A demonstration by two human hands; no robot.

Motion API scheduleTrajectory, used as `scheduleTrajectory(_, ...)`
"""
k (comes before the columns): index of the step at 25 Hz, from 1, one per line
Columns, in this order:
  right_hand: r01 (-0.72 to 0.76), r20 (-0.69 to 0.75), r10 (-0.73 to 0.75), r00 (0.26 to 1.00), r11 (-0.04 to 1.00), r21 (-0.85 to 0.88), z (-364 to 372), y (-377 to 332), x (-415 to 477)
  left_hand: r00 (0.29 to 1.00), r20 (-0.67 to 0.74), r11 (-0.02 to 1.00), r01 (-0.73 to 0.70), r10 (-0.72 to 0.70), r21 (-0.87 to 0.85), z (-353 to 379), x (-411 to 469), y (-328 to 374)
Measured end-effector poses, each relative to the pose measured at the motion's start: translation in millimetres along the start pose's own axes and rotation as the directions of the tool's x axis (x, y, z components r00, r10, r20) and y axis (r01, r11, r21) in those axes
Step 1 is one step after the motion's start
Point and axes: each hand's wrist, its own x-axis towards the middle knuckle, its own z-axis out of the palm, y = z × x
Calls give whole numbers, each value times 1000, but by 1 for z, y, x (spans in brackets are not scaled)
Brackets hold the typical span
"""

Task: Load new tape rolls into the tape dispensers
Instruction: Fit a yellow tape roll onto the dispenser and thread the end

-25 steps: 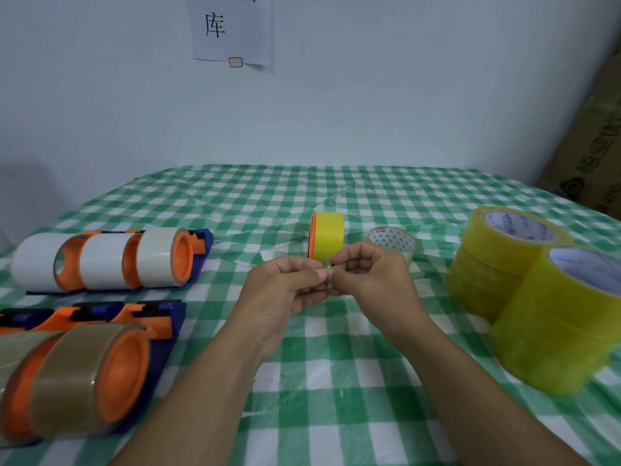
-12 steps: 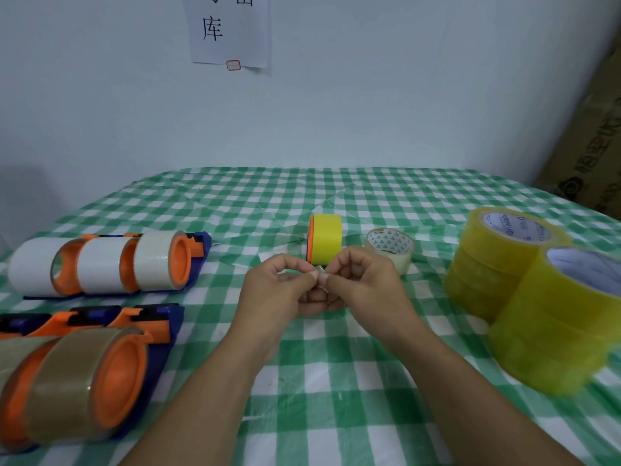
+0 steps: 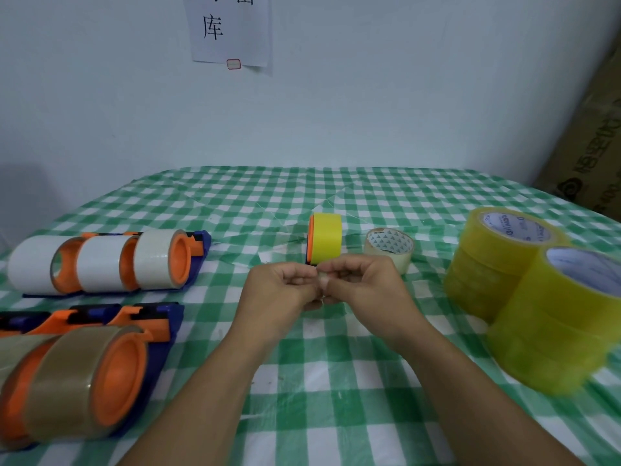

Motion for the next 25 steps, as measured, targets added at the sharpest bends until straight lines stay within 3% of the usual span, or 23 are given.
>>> scheduleTrajectory(3,20,21,-19,1000,999,-42,-1,2,1,999,-44,999,-11,13,50,-1,3,-3)
scheduleTrajectory(9,42,27,-40,999,997,-66,-4,9,6,997,33,987,-68,64,149,-3,2,-3)
scheduleTrajectory(14,37,69,-40,997,998,54,-9,7,7,996,56,991,69,-63,-112,-4,3,0)
scheduleTrajectory(18,57,38,-62,997,991,122,-11,2,5,966,158,912,248,-207,-326,-4,0,6)
scheduleTrajectory(22,49,12,-52,999,976,210,-14,1,5,917,320,840,361,-239,-405,-10,-2,10)
scheduleTrajectory(25,124,14,-129,991,974,191,-13,0,4,907,353,824,374,-230,-426,-13,-2,12)
